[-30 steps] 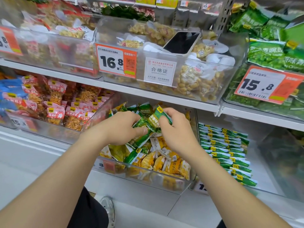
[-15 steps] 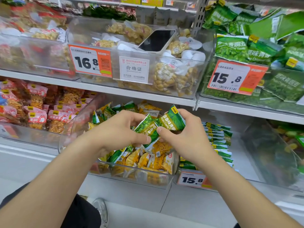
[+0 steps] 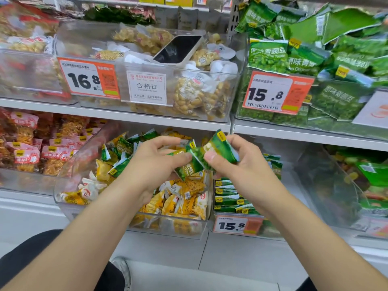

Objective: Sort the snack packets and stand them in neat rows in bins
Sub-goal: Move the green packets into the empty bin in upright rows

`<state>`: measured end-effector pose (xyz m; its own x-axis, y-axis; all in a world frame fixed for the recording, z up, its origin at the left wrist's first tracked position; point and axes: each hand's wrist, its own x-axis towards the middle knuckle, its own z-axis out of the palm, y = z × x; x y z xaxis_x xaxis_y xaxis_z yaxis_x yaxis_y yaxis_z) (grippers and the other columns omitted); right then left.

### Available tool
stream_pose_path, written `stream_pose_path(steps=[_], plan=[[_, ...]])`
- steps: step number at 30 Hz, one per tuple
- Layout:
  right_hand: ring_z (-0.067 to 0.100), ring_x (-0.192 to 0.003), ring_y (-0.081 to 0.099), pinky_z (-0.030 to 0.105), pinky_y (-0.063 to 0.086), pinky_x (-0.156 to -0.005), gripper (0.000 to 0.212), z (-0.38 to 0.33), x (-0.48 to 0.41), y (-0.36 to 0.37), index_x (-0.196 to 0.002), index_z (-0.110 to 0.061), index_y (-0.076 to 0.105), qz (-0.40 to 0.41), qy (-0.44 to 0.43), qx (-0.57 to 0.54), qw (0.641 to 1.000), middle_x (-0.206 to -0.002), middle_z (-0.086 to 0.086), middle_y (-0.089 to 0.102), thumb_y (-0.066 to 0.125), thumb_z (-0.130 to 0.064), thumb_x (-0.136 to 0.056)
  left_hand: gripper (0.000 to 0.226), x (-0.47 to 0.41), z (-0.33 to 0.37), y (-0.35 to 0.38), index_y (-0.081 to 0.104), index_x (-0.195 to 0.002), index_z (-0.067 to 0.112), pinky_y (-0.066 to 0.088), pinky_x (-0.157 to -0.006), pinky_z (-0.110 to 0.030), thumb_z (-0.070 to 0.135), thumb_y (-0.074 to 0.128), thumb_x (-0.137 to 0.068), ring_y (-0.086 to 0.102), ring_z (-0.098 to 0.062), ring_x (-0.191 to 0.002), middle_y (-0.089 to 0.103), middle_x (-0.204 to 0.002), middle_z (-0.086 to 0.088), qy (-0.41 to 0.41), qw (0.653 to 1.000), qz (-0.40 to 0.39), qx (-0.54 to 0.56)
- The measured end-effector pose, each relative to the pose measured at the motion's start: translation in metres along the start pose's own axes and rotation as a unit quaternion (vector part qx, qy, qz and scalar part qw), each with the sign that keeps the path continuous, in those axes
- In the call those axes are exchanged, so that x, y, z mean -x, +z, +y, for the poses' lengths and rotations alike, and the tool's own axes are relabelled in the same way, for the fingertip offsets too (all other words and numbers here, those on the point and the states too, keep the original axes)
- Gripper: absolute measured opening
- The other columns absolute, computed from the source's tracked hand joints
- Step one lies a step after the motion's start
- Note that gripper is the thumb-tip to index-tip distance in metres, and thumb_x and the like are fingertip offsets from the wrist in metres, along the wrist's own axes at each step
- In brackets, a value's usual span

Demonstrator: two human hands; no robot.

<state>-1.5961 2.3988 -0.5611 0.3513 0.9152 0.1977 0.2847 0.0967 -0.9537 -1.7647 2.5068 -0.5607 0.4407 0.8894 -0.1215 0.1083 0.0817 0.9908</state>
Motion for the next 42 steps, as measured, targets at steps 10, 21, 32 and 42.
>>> stream_pose_path(steps=[10, 21, 32, 42], plan=[[0.025, -0.084, 0.080, 0.035, 0.063, -0.071, 0.024, -0.001, 0.005, -0.013, -0.106, -0.009, 0.070, -0.001, 0.053, -0.025, 0.998, -0.095, 0.005, 0.082, 0.084, -0.009, -0.087, 0.026, 0.011, 0.005, 0.017, 0.072, -0.123, 0.015, 0.056, -0.103, -0.049, 0.019, 0.049, -0.111, 0.077, -0.029, -0.106, 0.080, -0.111, -0.011, -0.005, 0.991, -0.124, 0.054], [0.008, -0.087, 0.071, 0.028, 0.057, -0.077, 0.051, 0.007, 0.008, -0.032, -0.105, -0.032, 0.069, 0.037, 0.057, 0.112, 0.991, -0.102, -0.007, 0.075, 0.098, -0.045, -0.066, 0.062, 0.017, -0.004, 0.029, 0.066, -0.133, 0.031, 0.062, -0.093, -0.035, 0.010, 0.089, -0.079, 0.074, -0.022, -0.110, 0.079, -0.116, 0.003, 0.096, 0.973, -0.205, -0.047], [0.018, -0.064, 0.066, 0.022, 0.057, -0.056, 0.037, 0.009, 0.025, -0.086, -0.107, -0.012, 0.080, -0.067, 0.153, -0.122, 0.978, -0.089, 0.012, 0.075, 0.085, -0.023, -0.072, 0.052, 0.010, -0.006, 0.059, 0.072, -0.122, 0.020, 0.060, -0.088, -0.029, -0.009, 0.084, -0.080, 0.077, -0.020, -0.096, 0.079, -0.105, -0.006, 0.149, 0.966, -0.203, -0.053], [0.020, -0.078, 0.075, 0.038, 0.059, -0.069, 0.039, 0.068, 0.024, -0.167, -0.103, -0.020, 0.074, 0.192, 0.135, 0.307, 0.922, -0.094, -0.001, 0.077, 0.096, -0.034, -0.074, 0.032, 0.004, -0.037, 0.126, 0.063, -0.127, 0.028, 0.051, -0.099, -0.031, 0.014, 0.060, -0.098, 0.060, -0.006, -0.110, 0.066, -0.119, 0.014, 0.336, 0.855, -0.127, -0.375]])
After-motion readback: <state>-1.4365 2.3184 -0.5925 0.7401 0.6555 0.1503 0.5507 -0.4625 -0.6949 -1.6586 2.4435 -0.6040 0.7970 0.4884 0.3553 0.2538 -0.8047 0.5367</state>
